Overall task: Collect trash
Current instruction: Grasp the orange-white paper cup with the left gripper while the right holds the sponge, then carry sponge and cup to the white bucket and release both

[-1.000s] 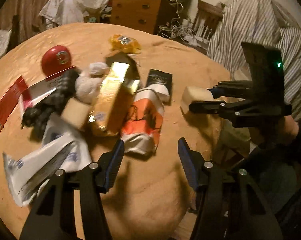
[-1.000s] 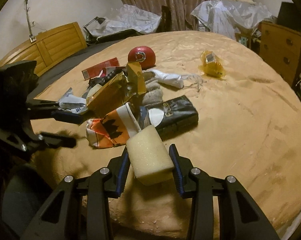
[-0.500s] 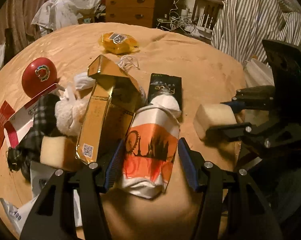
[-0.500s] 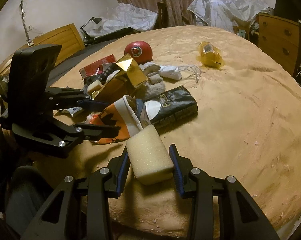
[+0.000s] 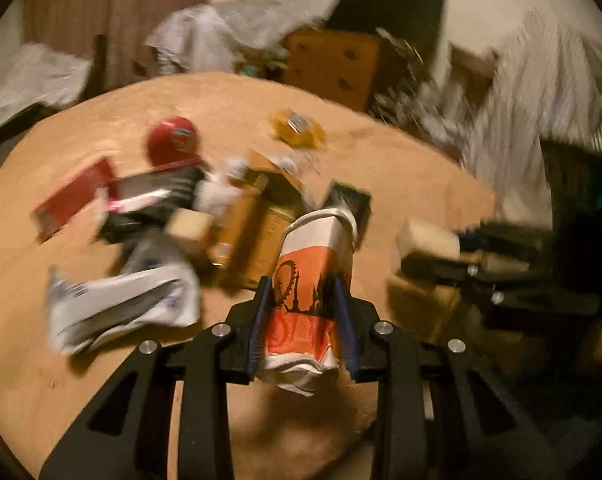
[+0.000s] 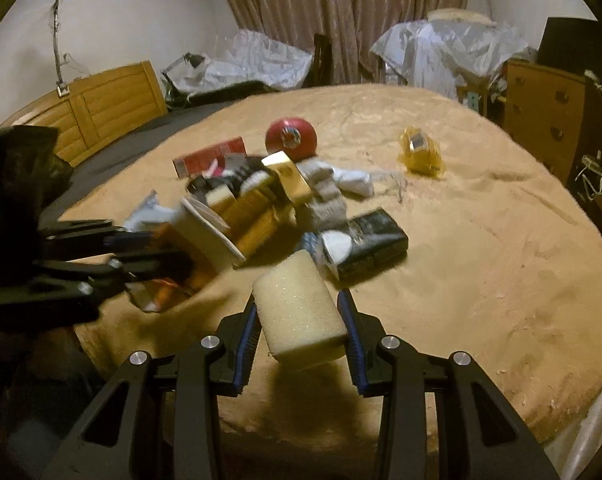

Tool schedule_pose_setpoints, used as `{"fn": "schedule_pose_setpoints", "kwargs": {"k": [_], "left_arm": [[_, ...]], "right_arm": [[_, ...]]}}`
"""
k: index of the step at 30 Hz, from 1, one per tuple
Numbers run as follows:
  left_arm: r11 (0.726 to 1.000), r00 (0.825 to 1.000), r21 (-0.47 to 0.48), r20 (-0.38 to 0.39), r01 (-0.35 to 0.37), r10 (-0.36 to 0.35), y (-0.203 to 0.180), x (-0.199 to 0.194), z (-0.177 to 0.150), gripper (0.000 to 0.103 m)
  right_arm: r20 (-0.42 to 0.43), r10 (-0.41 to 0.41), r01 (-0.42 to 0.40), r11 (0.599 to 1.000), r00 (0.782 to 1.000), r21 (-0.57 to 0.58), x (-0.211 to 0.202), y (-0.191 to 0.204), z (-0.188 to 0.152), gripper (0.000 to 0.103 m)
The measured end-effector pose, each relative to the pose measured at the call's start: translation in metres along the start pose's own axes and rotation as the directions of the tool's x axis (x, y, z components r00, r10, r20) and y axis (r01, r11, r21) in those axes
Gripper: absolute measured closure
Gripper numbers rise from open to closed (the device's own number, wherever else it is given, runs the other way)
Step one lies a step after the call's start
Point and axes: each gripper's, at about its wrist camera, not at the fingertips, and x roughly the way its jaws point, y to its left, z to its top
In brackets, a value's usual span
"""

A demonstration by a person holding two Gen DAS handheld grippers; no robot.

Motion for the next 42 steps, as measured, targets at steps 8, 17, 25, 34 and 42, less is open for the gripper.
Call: {"fn": "schedule_pose_setpoints", "kwargs": {"k": [8,17,25,34,42], "left_arm": [[0.958,0.945,-0.155,0.186,-0.242,0.269,-0.013,-0.075,0.006,0.072],[0.883,0.831,-0.243,0.311,-0.401,0.462,-0.04,-0.126,0.005,0.071],[0.868,0.813,-0.248,0.311,-0.431,0.493,-0.044,-0.131,0.009,0.071],[0.885,0.828,-0.217,0.316,-0.412,0.463,-0.053,-0.129,0.017,0.071],[0.938,0.877,-0.141,0.332,-0.318,0.347,-0.094,-0.104,0.05,0.071]], "right_arm": [[0.175,-0.084,0.089,0.996,0.981,-0.02,-0.05,0.044,0.027,0.064],[0.312,-0.172,0.18,0.984,0.934,0.003,-0.098,0.077,0.039,0.064],[0.323,-0.204,0.211,0.977,0.924,0.015,-0.113,0.093,0.041,0.064],[0.319,-0.214,0.218,0.976,0.923,0.025,-0.125,0.077,0.05,0.064],[0.298,-0.316,0.303,0.949,0.901,0.091,-0.173,0.015,0.056,0.064]]}}
